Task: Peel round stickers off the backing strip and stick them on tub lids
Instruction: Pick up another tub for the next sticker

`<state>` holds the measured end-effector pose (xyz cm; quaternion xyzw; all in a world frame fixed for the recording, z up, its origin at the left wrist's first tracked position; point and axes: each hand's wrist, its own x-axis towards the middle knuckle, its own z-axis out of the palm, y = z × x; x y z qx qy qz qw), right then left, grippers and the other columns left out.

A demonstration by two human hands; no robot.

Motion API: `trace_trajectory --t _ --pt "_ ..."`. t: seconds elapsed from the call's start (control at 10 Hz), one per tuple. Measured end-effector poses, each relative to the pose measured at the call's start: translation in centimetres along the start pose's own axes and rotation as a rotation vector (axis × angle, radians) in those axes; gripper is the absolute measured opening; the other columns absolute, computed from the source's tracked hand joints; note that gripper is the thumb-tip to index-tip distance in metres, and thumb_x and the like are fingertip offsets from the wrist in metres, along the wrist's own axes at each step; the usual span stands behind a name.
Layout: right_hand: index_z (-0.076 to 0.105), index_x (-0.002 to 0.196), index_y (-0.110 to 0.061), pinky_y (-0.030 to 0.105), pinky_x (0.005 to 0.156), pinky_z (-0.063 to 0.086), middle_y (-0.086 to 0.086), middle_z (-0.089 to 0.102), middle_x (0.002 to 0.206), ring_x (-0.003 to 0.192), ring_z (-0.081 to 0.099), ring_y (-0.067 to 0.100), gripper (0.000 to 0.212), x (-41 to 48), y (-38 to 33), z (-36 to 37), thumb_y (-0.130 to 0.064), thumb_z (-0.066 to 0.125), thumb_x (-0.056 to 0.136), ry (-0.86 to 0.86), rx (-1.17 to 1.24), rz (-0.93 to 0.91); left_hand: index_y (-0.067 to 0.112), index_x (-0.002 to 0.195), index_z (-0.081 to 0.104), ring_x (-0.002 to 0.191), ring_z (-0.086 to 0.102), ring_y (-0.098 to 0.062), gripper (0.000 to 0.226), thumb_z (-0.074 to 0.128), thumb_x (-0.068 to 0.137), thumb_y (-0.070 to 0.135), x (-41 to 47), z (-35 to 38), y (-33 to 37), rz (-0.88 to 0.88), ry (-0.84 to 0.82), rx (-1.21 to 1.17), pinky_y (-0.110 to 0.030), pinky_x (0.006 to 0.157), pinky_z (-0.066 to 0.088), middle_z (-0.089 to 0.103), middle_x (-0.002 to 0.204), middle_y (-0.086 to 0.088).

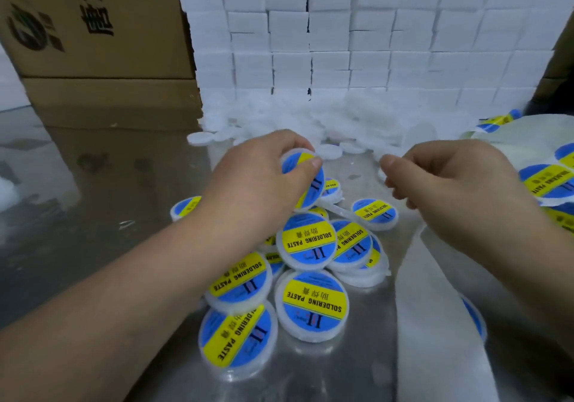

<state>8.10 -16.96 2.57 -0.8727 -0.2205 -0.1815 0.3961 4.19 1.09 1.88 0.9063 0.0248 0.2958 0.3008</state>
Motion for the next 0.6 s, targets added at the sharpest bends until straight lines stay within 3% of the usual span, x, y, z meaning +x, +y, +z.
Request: trace_trajectory --t 0.1,0.2,0.3,0.4,0.5,0.6 --pt "0.061 0.06 -0.022 0.024 0.047 0.037 -0.016 0.058 0.057 0.053 0.05 0.0 0.033 -0.6 -0.8 -0.5 -0.05 0.047 0.07 -0.034 -0.082 -0.082 0.04 0.071 0.054 0.082 0.054 -0.009 0.015 0.054 0.086 0.039 0.3 0.3 -0.5 -0.029 -0.072 0.044 -0.023 0.067 0.042 0.06 0.081 0.017" --pt "0.061 0.071 -0.037 0.006 0.053 0.036 -0.032 0.058 0.078 0.055 0.051 -0.01 0.019 -0.9 -1.5 -1.3 -0.054 0.053 0.07 -0.029 -0.024 -0.205 0.036 0.082 0.061 0.09 0.057 -0.016 0.008 0.054 0.086 0.037 0.6 0.5 -0.9 -0.085 -0.065 0.091 -0.029 0.074 0.045 0.065 0.092 0.008" --pt "0.051 0.088 -0.057 0.013 0.051 0.039 -0.037 0.056 0.082 0.06 0.052 -0.015 0.023 -1.2 -2.2 -1.8 -0.057 0.047 0.065 -0.287 -0.158 -0.251 0.035 0.108 0.062 0.106 0.053 -0.021 0.026 0.054 0.085 0.044 1.0 1.0 -1.8 -0.111 -0.063 0.267 -0.031 0.083 0.042 0.061 0.115 0.003" --pt "0.045 0.09 -0.061 0.023 0.065 0.047 -0.043 0.048 0.091 0.08 0.049 -0.015 0.03 -1.1 -2.2 -1.9 -0.063 0.038 0.061 -0.49 -0.341 -0.256 0.037 0.127 0.051 0.12 0.045 -0.022 0.047 0.055 0.082 0.051 1.3 1.2 -2.3 -0.134 -0.062 0.364 -0.034 0.092 0.037 0.053 0.129 0.003" --pt "0.051 0.085 -0.057 0.023 0.065 0.05 -0.037 0.058 0.076 0.073 0.052 -0.013 0.033 -1.0 -2.0 -2.6 -0.064 0.036 0.057 -0.678 -0.405 -0.216 0.037 0.135 0.039 0.125 0.039 -0.023 0.059 0.053 0.081 0.056 1.5 1.2 -2.5 -0.136 -0.069 0.482 -0.037 0.098 0.033 0.046 0.135 0.001" --pt "0.049 0.086 -0.06 0.022 0.07 0.051 -0.042 0.056 0.067 0.073 0.05 -0.019 0.035 -1.2 -1.5 -3.8 -0.065 0.034 0.054 -0.845 -0.498 -0.137 0.036 0.115 0.057 0.111 0.05 -0.013 0.031 0.056 0.085 0.043 1.5 0.0 -1.6 -0.052 0.151 0.182 -0.028 0.088 0.037 0.056 0.115 0.011"
